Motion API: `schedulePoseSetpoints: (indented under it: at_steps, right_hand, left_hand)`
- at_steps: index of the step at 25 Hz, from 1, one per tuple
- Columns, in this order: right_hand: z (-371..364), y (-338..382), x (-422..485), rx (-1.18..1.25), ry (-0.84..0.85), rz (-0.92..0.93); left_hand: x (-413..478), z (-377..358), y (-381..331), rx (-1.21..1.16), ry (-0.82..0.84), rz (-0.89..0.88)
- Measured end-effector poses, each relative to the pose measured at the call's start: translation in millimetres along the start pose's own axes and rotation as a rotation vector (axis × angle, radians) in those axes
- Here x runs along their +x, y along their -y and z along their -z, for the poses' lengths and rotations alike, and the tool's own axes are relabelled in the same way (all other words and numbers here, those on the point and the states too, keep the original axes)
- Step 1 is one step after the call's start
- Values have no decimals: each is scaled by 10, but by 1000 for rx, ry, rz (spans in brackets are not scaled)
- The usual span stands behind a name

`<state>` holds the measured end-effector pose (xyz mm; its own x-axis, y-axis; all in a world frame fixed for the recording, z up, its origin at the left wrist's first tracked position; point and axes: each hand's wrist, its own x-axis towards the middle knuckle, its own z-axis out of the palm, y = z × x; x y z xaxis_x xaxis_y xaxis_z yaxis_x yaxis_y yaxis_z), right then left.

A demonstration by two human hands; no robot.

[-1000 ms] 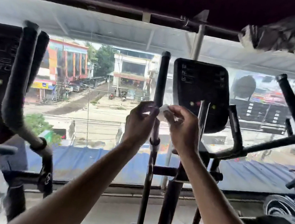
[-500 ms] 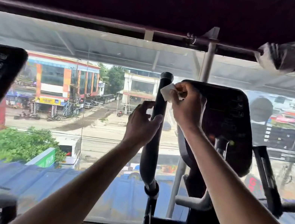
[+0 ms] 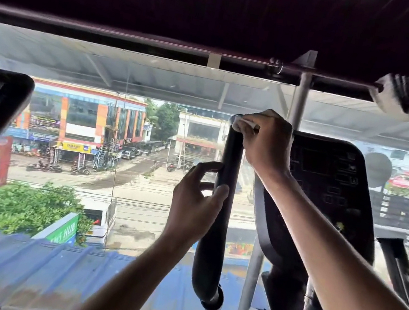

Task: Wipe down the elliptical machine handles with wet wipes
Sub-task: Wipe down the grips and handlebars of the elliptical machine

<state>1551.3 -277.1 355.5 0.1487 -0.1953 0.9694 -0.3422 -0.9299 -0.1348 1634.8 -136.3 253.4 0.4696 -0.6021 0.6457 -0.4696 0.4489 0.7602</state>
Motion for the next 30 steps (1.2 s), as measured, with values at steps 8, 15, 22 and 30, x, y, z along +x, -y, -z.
schedulePoseSetpoints:
  at_steps: [8,15,22,30]
  right_hand:
    - [8,13,285,-138,147,124]
    - [48,50,356,-207,227,188]
    - [111,50,320,-284,195,217]
    - [409,378,122,-195,705,184]
  left_hand:
    - [-12,42,239,-349,57,241]
    - [-55,130,266,-571,307,389]
    - [-66,137,266,-735,374,457]
    - [-80,145,257,-806,346,476]
